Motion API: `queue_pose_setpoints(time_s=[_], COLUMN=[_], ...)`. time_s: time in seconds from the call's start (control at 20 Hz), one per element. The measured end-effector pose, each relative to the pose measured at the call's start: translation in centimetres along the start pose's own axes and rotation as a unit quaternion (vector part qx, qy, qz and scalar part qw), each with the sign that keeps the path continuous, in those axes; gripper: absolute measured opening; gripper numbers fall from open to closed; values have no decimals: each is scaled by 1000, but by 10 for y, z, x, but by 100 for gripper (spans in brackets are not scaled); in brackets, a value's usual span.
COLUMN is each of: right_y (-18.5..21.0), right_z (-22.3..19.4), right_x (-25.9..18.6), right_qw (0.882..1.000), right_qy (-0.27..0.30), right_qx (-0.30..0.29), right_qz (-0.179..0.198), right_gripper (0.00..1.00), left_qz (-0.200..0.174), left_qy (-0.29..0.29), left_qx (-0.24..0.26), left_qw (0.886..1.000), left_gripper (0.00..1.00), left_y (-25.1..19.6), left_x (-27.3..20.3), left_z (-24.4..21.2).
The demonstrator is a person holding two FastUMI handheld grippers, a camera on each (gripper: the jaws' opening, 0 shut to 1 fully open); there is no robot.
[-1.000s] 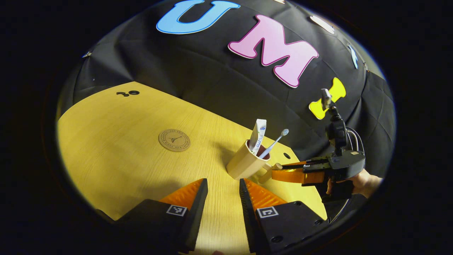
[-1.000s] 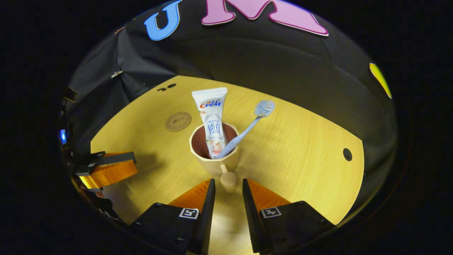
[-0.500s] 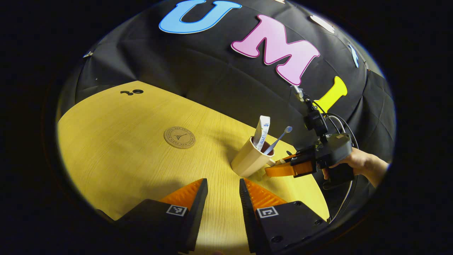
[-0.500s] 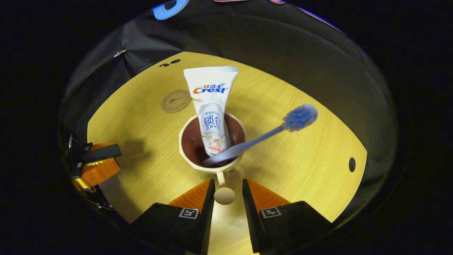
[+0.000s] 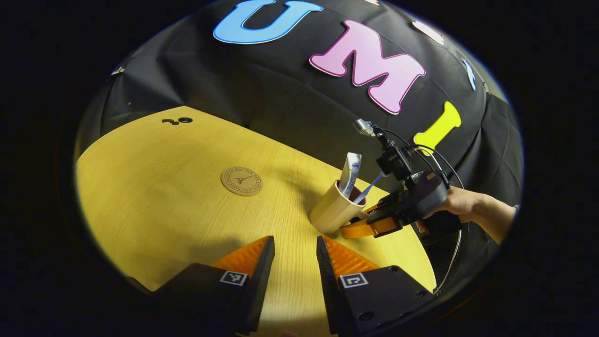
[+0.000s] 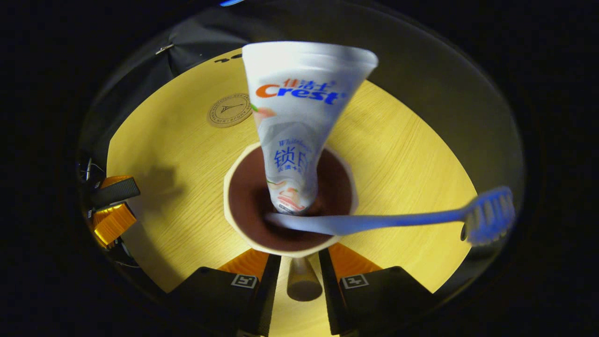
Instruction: Put the toothbrush and toothpaste on the desktop into the cup, then pick up the cup and place it on the coaster on the desktop.
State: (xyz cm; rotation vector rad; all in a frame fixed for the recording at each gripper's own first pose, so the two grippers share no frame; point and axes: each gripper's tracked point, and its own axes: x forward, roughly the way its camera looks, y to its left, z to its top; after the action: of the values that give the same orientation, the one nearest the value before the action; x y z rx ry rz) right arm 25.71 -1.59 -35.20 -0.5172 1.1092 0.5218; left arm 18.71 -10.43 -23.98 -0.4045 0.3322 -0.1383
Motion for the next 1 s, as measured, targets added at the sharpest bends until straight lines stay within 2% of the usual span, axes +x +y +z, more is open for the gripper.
queue_pose_setpoints(time_s=[0.3, 0.4, 0.45, 0.5, 0.55, 0.65, 0.7, 0.85, 0.9, 0.95, 1.0], right_y=[-3, -5, -5, -3, -3, -4, -5, 2, 5, 9, 14], right_z=[-2, -2, 0, 1, 1, 4, 6, 15, 21, 27, 34], right_x=[11, 10, 11, 11, 9, 10, 9, 5, 4, 4, 5], right_qw=[1000, 1000, 1000, 1000, 1000, 1000, 1000, 1000, 1000, 1000, 1000], right_qy=[21, 21, 22, 22, 22, 17, 15, 8, 4, 1, -3], right_qx=[4, 5, 12, 16, 17, 7, 1, 6, 6, 6, 7], right_qz=[-11, -16, -12, -9, -9, -18, -24, -20, -20, -19, -17], right_gripper=[51, 42, 34, 34, 29, 38, 33, 33, 28, 28, 33], left_qz=[6, 7, 8, 8, 8, 8, 7, 8, 9, 9, 10], left_qy=[1, 1, 1, 1, 1, 0, 0, 0, 0, -1, -1], left_qx=[-6, -9, -10, -11, -12, -13, -13, -15, -16, -17, -17], left_qw=[1000, 1000, 1000, 1000, 1000, 1000, 1000, 1000, 1000, 1000, 1000], left_gripper=[58, 58, 58, 58, 58, 58, 58, 58, 58, 58, 58], left_y=[10, 13, 14, 15, 16, 18, 19, 24, 27, 29, 32], left_x=[-1, -2, -2, -2, -3, -5, -5, -9, -10, -12, -15], left_z=[2, 2, 2, 3, 3, 3, 4, 5, 6, 7, 8])
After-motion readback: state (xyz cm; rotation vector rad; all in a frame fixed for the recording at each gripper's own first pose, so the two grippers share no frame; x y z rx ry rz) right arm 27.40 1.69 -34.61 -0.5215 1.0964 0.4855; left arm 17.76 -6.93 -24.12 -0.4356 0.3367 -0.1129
